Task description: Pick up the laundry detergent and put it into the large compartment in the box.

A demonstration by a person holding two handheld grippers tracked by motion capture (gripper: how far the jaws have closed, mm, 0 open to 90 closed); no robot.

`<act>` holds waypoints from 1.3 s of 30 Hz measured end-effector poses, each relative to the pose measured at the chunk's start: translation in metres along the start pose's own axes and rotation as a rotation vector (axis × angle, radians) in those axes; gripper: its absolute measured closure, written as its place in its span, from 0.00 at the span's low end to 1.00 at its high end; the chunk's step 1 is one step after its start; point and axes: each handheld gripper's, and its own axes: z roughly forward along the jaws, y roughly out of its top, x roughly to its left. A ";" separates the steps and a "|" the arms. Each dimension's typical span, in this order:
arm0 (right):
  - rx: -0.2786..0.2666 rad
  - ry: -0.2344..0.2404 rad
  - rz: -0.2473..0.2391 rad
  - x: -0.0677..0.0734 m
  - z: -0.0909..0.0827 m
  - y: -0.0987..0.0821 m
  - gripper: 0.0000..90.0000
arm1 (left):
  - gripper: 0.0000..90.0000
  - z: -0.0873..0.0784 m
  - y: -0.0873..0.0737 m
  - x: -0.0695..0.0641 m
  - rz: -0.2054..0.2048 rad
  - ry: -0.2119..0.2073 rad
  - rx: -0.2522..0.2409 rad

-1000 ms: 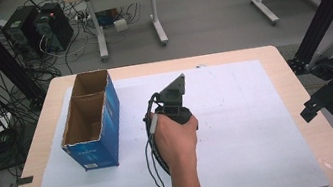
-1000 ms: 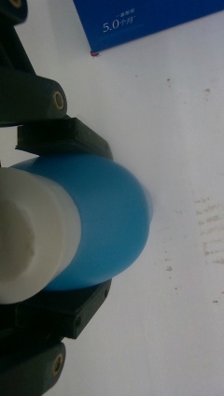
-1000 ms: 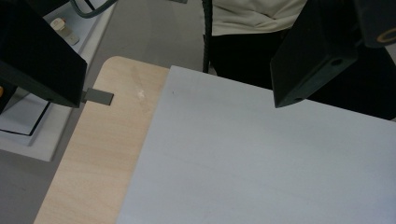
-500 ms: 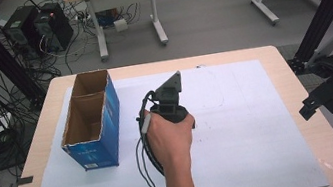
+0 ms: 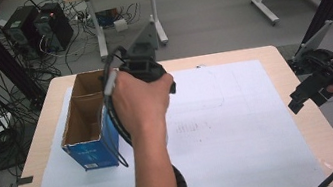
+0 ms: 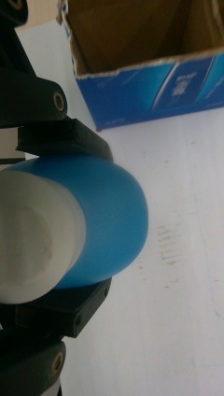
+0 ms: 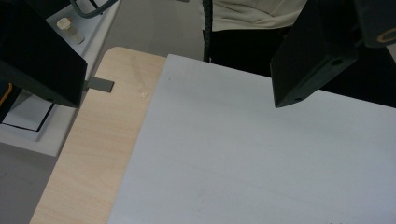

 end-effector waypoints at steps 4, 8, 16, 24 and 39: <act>0.003 -0.006 0.000 0.002 -0.001 0.008 0.04 | 0.42 -0.029 0.005 0.010 -0.005 0.019 -0.035; 0.007 -0.002 0.009 0.002 0.000 0.014 0.04 | 0.42 -0.051 0.011 0.025 -0.024 0.043 -0.058; 0.026 -0.007 -0.008 0.010 0.005 0.030 0.04 | 0.42 -0.075 0.022 0.064 -0.091 0.101 -0.080; 0.037 -0.008 -0.015 0.014 0.011 0.038 0.04 | 0.42 -0.076 0.027 0.096 -0.140 0.127 -0.091; 0.044 -0.021 0.002 0.014 0.014 0.043 0.04 | 0.42 -0.041 0.035 0.126 -0.180 0.142 -0.076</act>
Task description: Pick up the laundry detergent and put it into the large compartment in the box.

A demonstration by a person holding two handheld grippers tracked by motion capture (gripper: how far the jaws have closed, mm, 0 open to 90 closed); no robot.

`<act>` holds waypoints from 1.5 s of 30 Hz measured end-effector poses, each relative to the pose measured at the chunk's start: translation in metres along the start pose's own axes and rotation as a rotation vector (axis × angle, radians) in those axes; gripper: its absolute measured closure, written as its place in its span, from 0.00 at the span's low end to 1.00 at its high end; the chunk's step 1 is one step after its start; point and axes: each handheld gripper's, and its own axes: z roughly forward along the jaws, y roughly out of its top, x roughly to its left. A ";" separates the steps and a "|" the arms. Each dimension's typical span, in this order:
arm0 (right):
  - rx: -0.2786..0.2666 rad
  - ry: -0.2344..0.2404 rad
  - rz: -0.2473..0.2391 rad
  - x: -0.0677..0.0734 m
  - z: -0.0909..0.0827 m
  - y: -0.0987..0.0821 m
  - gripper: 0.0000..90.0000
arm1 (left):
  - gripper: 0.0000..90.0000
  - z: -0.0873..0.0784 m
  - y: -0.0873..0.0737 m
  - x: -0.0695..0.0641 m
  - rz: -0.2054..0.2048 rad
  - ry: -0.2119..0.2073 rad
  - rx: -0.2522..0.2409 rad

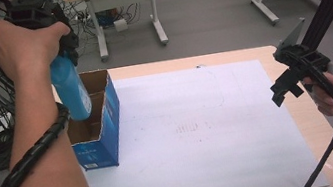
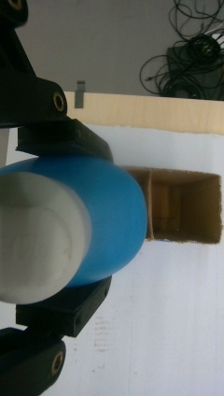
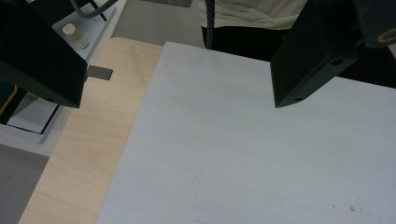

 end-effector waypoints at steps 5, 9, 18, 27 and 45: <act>0.003 0.000 0.011 -0.003 0.002 0.002 0.04 | 0.42 0.017 0.001 0.005 0.001 0.004 0.007; 0.006 -0.002 0.012 -0.003 0.003 0.003 0.04 | 0.42 0.026 0.000 0.009 -0.002 -0.004 0.011; 0.013 0.005 0.009 -0.005 0.008 0.005 0.04 | 0.42 0.059 -0.001 0.011 0.019 0.003 0.048; 0.022 0.006 0.006 -0.001 0.014 0.007 0.04 | 0.42 0.093 -0.009 0.011 0.042 -0.001 0.060; 0.028 0.006 -0.007 0.007 0.018 0.011 0.04 | 0.42 0.139 -0.020 0.011 0.080 -0.015 0.076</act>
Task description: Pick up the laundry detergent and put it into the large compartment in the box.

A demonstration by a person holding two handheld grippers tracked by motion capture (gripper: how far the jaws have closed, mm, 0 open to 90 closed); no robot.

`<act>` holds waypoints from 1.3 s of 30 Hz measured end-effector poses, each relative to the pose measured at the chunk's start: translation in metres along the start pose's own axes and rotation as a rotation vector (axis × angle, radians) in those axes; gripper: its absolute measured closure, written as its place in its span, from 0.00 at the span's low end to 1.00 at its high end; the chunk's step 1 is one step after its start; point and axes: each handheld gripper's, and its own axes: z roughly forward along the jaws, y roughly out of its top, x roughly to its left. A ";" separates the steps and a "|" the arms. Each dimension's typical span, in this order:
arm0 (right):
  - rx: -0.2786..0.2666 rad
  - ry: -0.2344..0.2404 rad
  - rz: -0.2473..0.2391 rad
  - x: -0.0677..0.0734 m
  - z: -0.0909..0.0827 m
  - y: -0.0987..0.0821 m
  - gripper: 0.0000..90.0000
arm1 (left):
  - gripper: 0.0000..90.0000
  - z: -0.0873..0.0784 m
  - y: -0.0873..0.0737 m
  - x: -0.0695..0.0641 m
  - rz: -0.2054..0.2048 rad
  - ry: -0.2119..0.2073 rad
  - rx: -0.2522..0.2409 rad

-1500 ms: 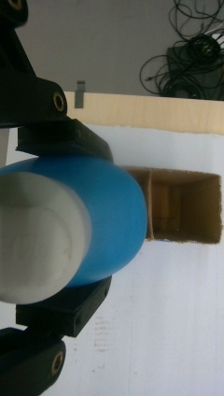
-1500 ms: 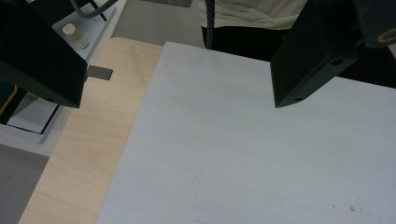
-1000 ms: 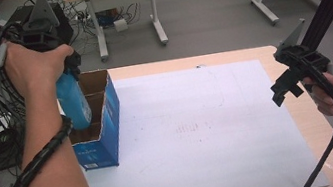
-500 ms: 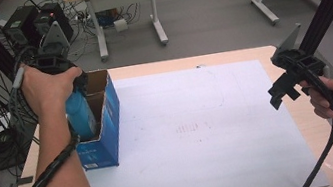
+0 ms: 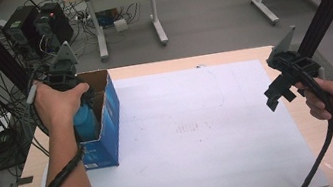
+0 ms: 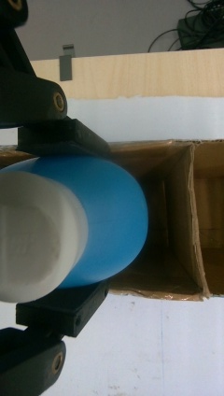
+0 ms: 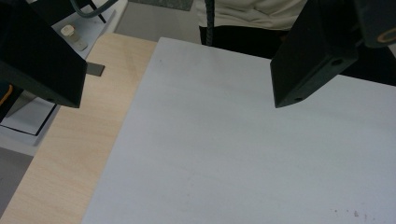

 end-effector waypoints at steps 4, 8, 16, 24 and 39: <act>0.000 0.001 0.003 -0.001 0.000 0.000 0.04 | 0.42 0.006 0.000 -0.002 -0.002 0.006 0.004; 0.003 0.005 0.009 -0.004 0.002 0.001 0.04 | 0.42 0.014 0.001 -0.003 0.001 0.005 0.010; 0.009 0.008 0.017 -0.006 0.006 0.004 0.04 | 0.42 0.027 0.004 -0.007 0.013 0.017 0.030; 0.019 0.002 0.020 -0.004 0.010 0.008 0.04 | 0.42 0.035 0.004 -0.006 0.017 0.021 0.038; 0.026 -0.005 0.025 -0.003 0.013 0.011 0.04 | 0.42 0.047 0.005 -0.004 0.024 0.015 0.059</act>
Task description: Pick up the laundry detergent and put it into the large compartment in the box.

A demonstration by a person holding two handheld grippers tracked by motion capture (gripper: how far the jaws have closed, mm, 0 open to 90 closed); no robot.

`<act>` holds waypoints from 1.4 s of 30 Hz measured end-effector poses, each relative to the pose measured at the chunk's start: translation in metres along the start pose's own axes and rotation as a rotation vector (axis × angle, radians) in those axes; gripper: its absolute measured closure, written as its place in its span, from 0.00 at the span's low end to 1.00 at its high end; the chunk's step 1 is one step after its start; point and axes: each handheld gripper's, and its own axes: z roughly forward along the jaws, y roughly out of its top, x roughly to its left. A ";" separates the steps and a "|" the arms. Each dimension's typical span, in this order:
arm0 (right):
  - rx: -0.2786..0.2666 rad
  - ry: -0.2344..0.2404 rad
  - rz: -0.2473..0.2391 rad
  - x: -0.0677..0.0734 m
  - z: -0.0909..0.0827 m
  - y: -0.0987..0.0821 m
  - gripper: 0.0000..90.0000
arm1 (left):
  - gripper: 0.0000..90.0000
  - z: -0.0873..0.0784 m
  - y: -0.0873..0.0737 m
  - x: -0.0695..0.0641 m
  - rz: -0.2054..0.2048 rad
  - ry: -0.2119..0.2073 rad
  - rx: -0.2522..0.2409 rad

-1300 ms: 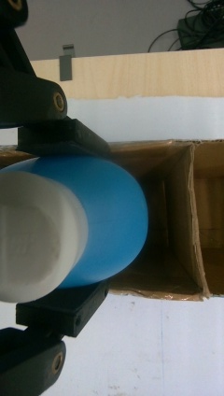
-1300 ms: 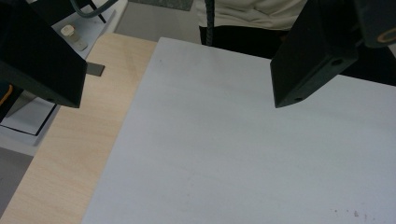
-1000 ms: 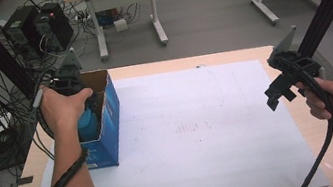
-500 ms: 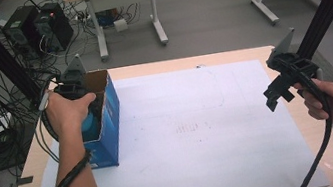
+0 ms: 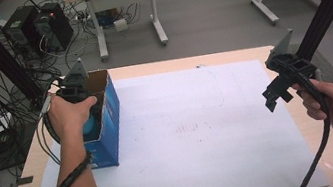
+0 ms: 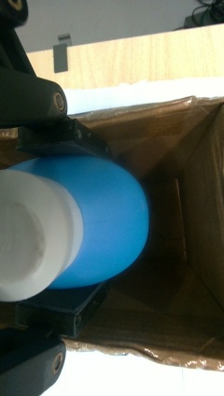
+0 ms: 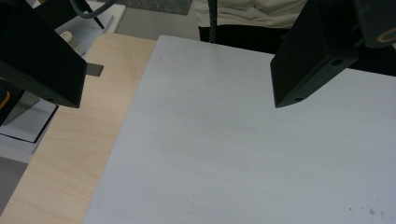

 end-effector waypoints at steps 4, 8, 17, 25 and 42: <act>0.003 -0.001 -0.002 0.000 0.001 0.001 0.04 | 0.42 0.003 -0.001 0.001 -0.004 -0.004 -0.008; 0.005 -0.004 -0.003 0.001 0.001 0.002 0.04 | 0.42 0.004 0.001 0.001 -0.003 -0.003 -0.005; 0.012 -0.008 -0.012 0.007 0.003 0.006 0.04 | 0.42 0.006 -0.002 0.003 -0.022 -0.007 -0.028; 0.016 -0.017 -0.027 0.013 0.004 0.009 0.04 | 0.41 0.006 -0.004 0.004 -0.032 -0.006 -0.038; 0.018 -0.022 -0.039 0.017 0.004 0.011 0.04 | 0.36 -0.001 -0.010 0.004 -0.041 -0.001 -0.055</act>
